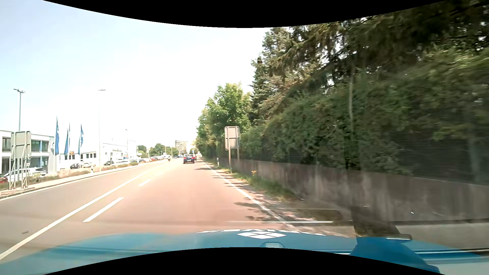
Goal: Follow the waypoints while adhering to traffic rules and regulations
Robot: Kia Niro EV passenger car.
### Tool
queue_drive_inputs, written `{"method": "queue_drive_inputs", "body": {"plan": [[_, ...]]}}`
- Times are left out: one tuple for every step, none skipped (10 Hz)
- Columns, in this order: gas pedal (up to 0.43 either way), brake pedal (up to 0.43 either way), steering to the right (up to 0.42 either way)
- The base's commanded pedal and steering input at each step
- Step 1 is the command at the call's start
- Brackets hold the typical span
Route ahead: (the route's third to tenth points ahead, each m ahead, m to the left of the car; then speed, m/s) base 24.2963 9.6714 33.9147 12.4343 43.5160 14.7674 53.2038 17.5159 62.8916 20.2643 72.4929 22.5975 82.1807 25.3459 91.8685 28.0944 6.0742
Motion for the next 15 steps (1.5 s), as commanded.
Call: {"method": "queue_drive_inputs", "body": {"plan": [[0.287,0.000,-0.235],[0.287,0.000,-0.183],[0.287,0.000,-0.138],[0.287,0.000,-0.128],[0.287,0.000,-0.122],[0.287,0.000,-0.116],[0.287,0.000,-0.110],[0.287,0.000,-0.103],[0.287,0.000,-0.093],[0.287,0.000,-0.085],[0.287,0.000,-0.079],[0.287,0.000,-0.074],[0.287,0.000,-0.066],[0.287,0.000,-0.056],[0.287,0.000,-0.047]]}}
